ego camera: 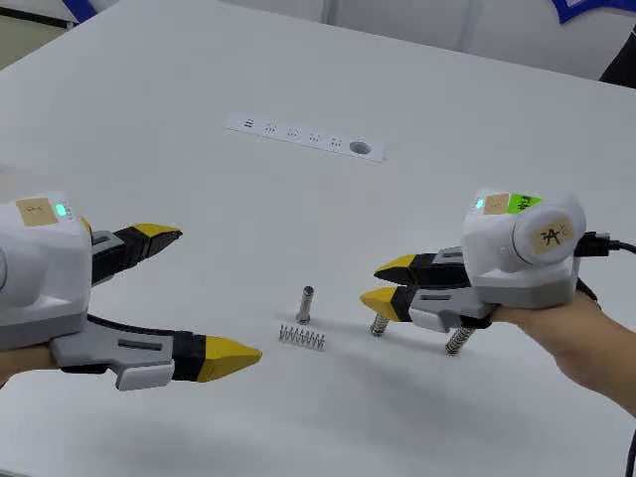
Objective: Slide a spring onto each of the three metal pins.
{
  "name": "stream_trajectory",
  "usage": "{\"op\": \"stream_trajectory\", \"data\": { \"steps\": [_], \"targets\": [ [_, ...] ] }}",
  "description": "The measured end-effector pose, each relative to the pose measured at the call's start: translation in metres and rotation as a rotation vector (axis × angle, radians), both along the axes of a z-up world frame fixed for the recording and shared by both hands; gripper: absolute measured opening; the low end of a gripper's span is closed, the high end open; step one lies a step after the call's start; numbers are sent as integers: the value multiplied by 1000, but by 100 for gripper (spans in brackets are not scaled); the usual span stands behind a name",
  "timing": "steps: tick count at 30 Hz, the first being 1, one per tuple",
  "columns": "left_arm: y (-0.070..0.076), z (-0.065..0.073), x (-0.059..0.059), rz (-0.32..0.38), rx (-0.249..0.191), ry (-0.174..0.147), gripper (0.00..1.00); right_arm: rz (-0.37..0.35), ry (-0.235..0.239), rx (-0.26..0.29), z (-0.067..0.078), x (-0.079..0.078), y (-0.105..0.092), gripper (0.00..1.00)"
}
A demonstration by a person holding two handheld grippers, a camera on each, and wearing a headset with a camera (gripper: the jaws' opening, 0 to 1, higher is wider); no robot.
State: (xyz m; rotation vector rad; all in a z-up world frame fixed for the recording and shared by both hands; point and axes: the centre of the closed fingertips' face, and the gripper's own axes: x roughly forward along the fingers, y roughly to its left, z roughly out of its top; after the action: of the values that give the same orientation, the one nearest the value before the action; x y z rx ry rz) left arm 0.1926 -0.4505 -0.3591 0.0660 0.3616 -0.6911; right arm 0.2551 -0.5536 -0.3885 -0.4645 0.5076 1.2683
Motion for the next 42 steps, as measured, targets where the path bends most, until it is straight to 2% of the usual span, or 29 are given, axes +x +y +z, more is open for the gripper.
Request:
{"op": "stream_trajectory", "data": {
  "steps": [2, 3, 5, 8, 12, 15, 17, 21, 24, 28, 31, 38, 42],
  "targets": [
    [1, 0, -1, 0, 0, -1, 100, 18, 16, 15, 0, -8, 10, 20],
    [1, 0, -1, 1, -1, -1, 100, 11, 61, 43, -1, -13, 16, 20],
    [2, -1, -1, 3, -2, 1, 100, 25, 61, 34, -6, -17, 23, 20],
    [4, -2, -2, 6, -2, 4, 100, 79, 50, -22, -20, -28, 29, 20],
    [7, -5, -6, 5, 12, 12, 100, 93, 52, -71, -35, -34, 35, 20],
    [11, -8, -9, 11, 11, 18, 100, 100, 56, -96, -45, -34, 38, 20],
    [14, -11, -12, 16, 15, 26, 100, 115, 39, -141, -55, -32, 37, 20],
    [20, -16, -16, 26, 23, 42, 100, 114, 44, -191, -72, -28, 38, 20],
    [24, -18, -18, 35, 29, 51, 99, 123, 29, -229, -82, -27, 38, 20],
    [28, -19, -19, 48, 18, 56, 99, 96, 64, -224, -88, -27, 41, 20],
    [29, -22, -19, 50, 28, 68, 99, 95, 50, -249, -94, -24, 42, 20],
    [27, -24, -18, 47, 23, 74, 98, 83, 87, -258, -98, -24, 38, 16],
    [25, -23, -16, 43, 19, 74, 98, 73, 112, -244, -98, -26, 38, 14]
  ]
}}
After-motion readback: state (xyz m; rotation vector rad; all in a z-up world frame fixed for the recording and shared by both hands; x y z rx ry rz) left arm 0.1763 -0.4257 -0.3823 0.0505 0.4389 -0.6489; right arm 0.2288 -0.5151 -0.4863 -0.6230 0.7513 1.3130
